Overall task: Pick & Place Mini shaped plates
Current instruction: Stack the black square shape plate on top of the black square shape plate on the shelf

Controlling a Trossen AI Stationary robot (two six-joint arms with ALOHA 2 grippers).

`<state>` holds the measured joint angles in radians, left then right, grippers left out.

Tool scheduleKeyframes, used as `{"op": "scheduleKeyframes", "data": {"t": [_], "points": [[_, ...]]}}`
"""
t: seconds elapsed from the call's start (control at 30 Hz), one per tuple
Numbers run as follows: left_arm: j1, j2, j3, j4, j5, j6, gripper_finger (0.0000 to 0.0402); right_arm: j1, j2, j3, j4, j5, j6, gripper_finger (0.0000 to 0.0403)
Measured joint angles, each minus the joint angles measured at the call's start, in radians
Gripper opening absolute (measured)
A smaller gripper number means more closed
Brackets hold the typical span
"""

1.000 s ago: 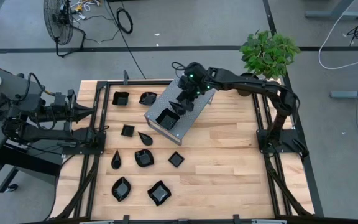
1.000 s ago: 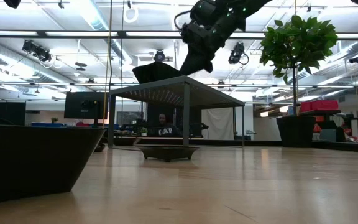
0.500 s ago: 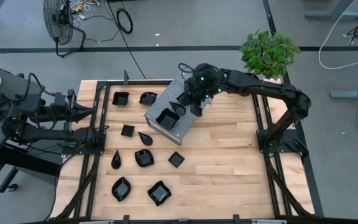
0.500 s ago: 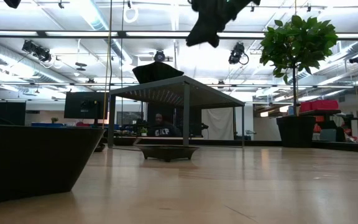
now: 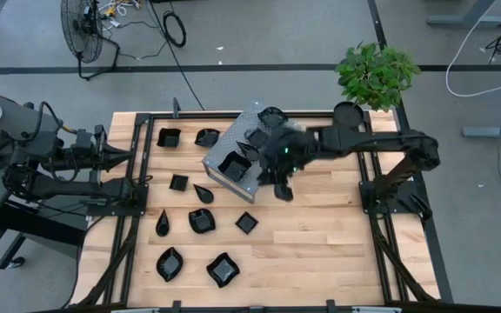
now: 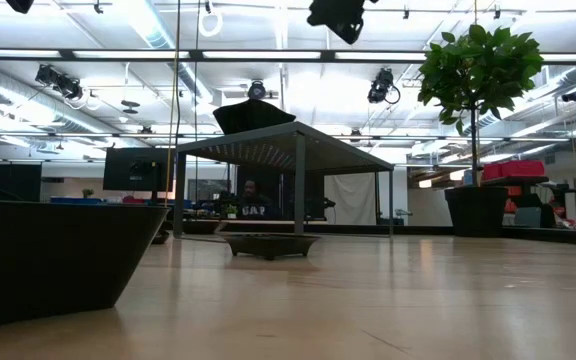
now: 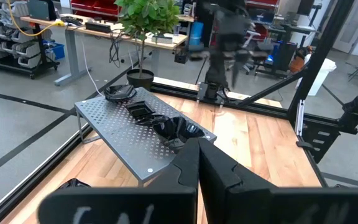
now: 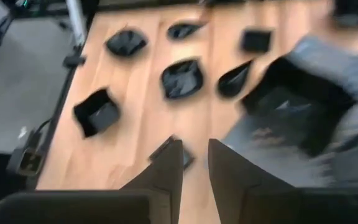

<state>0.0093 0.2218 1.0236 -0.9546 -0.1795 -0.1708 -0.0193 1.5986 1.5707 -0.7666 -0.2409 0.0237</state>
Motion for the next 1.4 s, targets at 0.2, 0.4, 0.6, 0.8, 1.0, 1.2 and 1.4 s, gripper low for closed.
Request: {"op": "scheduleKeyframes", "data": {"t": [0.2, 0.4, 0.6, 0.8, 1.0, 1.2, 1.4], "points": [[0.0, 0.0, 0.0, 0.0, 0.0, 0.0, 0.0005, 0.101, -0.023, -0.132, 0.054, 0.001, 0.066, 0.008], [0.0, 0.0, 0.0, 0.0, 0.0, 0.0, 0.0005, 0.193, -0.056, -0.275, 0.16, 0.03, 0.199, 0.008], [0.0, 0.0, 0.0, 0.0, 0.0, 0.0, 0.0005, 0.262, -0.064, -0.384, 0.292, 0.124, 0.338, 0.008], [0.0, 0.0, 0.0, 0.0, 0.0, 0.0, 0.0005, 0.298, -0.064, -0.442, 0.372, 0.267, 0.434, 0.008], [0.0, 0.0, 0.0, 0.0, 0.0, 0.0, 0.0005, 0.305, -0.064, -0.448, 0.375, 0.37, 0.446, 0.008], [0.0, 0.0, 0.0, 0.0, 0.0, 0.0, 0.0005, 0.29, -0.064, -0.448, 0.373, 0.387, 0.523, 0.008], [0.0, 0.0, 0.0, 0.0, 0.0, 0.0, 0.0005, 0.291, -0.064, -0.453, 0.378, 0.382, 0.548, 0.008]]}}
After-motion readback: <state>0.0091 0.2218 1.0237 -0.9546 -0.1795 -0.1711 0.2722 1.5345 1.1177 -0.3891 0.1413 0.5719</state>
